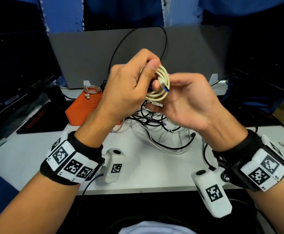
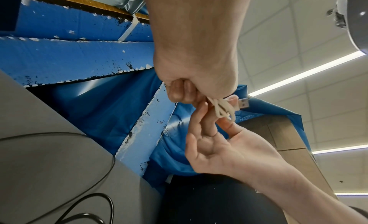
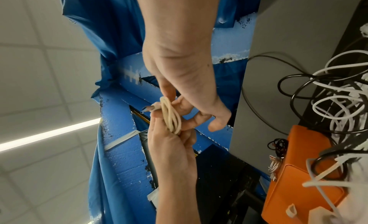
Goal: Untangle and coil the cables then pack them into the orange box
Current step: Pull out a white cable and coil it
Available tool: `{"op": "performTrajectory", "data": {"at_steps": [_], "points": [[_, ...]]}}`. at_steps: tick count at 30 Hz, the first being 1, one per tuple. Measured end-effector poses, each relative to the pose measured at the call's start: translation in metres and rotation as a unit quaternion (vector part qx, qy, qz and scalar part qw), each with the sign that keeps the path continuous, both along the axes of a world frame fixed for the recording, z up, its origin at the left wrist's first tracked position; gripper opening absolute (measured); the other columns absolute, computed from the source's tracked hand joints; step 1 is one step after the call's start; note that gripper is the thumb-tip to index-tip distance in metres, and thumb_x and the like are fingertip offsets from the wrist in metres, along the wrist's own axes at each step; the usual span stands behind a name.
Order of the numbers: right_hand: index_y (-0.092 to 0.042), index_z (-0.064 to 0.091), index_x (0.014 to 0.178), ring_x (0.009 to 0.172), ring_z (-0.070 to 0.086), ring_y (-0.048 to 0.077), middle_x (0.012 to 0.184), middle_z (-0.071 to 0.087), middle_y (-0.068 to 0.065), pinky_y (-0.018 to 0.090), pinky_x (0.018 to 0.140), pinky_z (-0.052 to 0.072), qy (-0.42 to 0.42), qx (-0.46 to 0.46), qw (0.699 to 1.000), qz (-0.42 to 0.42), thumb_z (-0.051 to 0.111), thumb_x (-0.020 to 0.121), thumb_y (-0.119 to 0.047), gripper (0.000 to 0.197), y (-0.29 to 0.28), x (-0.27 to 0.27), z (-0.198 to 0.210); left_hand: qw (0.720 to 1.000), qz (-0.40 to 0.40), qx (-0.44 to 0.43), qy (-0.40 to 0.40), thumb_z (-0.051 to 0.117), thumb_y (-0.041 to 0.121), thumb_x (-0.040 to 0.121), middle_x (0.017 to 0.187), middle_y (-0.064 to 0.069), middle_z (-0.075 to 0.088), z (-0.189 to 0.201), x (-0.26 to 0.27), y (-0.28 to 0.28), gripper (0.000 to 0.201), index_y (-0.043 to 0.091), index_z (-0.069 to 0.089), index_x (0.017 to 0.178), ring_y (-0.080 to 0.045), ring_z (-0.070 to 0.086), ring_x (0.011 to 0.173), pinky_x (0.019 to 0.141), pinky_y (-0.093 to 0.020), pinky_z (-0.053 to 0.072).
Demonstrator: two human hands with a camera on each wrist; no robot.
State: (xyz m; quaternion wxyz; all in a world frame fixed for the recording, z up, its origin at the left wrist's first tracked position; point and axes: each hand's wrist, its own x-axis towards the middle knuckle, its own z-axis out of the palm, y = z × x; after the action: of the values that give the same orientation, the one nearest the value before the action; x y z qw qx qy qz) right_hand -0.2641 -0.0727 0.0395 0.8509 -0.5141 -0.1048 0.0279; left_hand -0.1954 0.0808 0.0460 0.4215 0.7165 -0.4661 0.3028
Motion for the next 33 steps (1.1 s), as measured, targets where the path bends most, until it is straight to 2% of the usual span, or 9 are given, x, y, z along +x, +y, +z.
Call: {"op": "performTrajectory", "data": {"at_steps": [6, 9, 14, 19, 21, 23, 26, 30, 33], "points": [[-0.008, 0.055, 0.118, 0.082, 0.055, 0.011, 0.082, 0.058, -0.001, 0.038, 0.091, 0.036, -0.066, -0.136, 0.986, -0.070, 0.057, 0.100, -0.033, 0.031, 0.005, 0.000, -0.004, 0.995, 0.082, 0.023, -0.045, 0.048, 0.032, 0.107, 0.067, 0.008, 0.065, -0.002, 0.003, -0.003, 0.028, 0.011, 0.064, 0.098, -0.012, 0.061, 0.061, 0.057, -0.033, 0.046], [0.001, 0.060, 0.122, 0.094, 0.062, 0.011, 0.099, 0.068, 0.001, 0.027, 0.086, 0.045, -0.103, -0.219, 0.962, -0.126, 0.069, 0.095, -0.023, 0.037, 0.010, 0.004, -0.011, 0.992, 0.116, 0.048, -0.030, 0.045, 0.036, 0.107, 0.070, 0.006, 0.062, -0.003, 0.007, -0.002, 0.029, 0.013, 0.062, 0.100, -0.012, 0.057, 0.061, 0.055, -0.031, 0.042], [-0.012, 0.066, 0.126, 0.088, 0.071, 0.003, 0.102, 0.077, -0.002, 0.017, 0.074, 0.053, -0.158, -0.353, 0.902, -0.191, 0.065, 0.100, -0.015, 0.026, 0.005, 0.002, -0.009, 0.992, 0.116, 0.048, 0.035, 0.045, 0.038, 0.107, 0.069, 0.006, 0.060, -0.005, 0.014, -0.003, 0.027, 0.017, 0.060, 0.098, -0.006, 0.058, 0.073, 0.056, -0.015, 0.038], [-0.022, 0.062, 0.110, 0.070, 0.064, 0.025, 0.075, 0.068, 0.000, 0.043, 0.069, 0.053, -0.189, -0.654, 0.655, -0.327, 0.047, 0.104, -0.035, 0.021, 0.006, 0.007, -0.019, 0.986, 0.110, 0.077, 0.099, 0.043, 0.043, 0.107, 0.064, 0.006, 0.054, -0.010, 0.025, -0.005, 0.029, 0.023, 0.058, 0.092, -0.002, 0.052, 0.064, 0.054, -0.018, 0.034], [-0.021, 0.057, 0.107, 0.067, 0.059, 0.033, 0.071, 0.062, 0.002, 0.045, 0.064, 0.050, -0.200, -0.684, 0.615, -0.337, 0.040, 0.106, -0.034, 0.022, 0.005, 0.008, -0.021, 0.983, 0.085, 0.088, 0.136, 0.041, 0.047, 0.107, 0.066, 0.000, 0.054, -0.008, 0.027, -0.005, 0.037, 0.019, 0.058, 0.090, -0.004, 0.048, 0.061, 0.059, -0.027, 0.038], [-0.020, 0.058, 0.103, 0.069, 0.063, 0.031, 0.073, 0.065, 0.001, 0.045, 0.067, 0.052, -0.223, -0.686, 0.620, -0.308, 0.039, 0.107, -0.031, 0.021, -0.002, 0.007, -0.016, 0.981, 0.065, 0.098, 0.155, 0.037, 0.052, 0.106, 0.074, -0.012, 0.059, -0.004, 0.027, -0.001, 0.050, 0.009, 0.059, 0.092, -0.017, 0.051, 0.066, 0.067, -0.041, 0.045], [-0.022, 0.069, 0.107, 0.066, 0.069, 0.010, 0.074, 0.070, -0.005, 0.038, 0.077, 0.055, -0.221, -0.639, 0.694, -0.248, 0.045, 0.109, -0.024, 0.025, -0.022, 0.003, 0.000, 0.984, 0.045, 0.102, 0.136, 0.034, 0.053, 0.106, 0.075, -0.014, 0.057, -0.003, 0.023, 0.004, 0.056, 0.005, 0.058, 0.092, -0.029, 0.054, 0.071, 0.069, -0.045, 0.044], [-0.018, 0.073, 0.110, 0.069, 0.063, 0.021, 0.072, 0.064, -0.001, 0.048, 0.075, 0.054, -0.240, -0.585, 0.746, -0.209, 0.049, 0.108, -0.017, 0.024, -0.046, -0.003, 0.013, 0.991, 0.002, 0.108, 0.077, 0.037, 0.042, 0.110, 0.070, -0.009, 0.052, -0.005, 0.011, 0.005, 0.039, 0.014, 0.057, 0.090, -0.024, 0.048, 0.066, 0.062, -0.040, 0.039], [-0.009, 0.072, 0.109, 0.068, 0.050, 0.023, 0.070, 0.055, 0.006, 0.043, 0.070, 0.047, -0.237, -0.520, 0.792, -0.216, 0.049, 0.108, -0.014, 0.024, -0.049, 0.000, 0.011, 0.983, -0.081, 0.076, 0.144, 0.033, 0.034, 0.111, 0.069, 0.009, 0.046, -0.009, 0.011, 0.000, 0.038, 0.006, 0.058, 0.104, -0.008, 0.045, 0.061, 0.057, -0.022, 0.036]]}}
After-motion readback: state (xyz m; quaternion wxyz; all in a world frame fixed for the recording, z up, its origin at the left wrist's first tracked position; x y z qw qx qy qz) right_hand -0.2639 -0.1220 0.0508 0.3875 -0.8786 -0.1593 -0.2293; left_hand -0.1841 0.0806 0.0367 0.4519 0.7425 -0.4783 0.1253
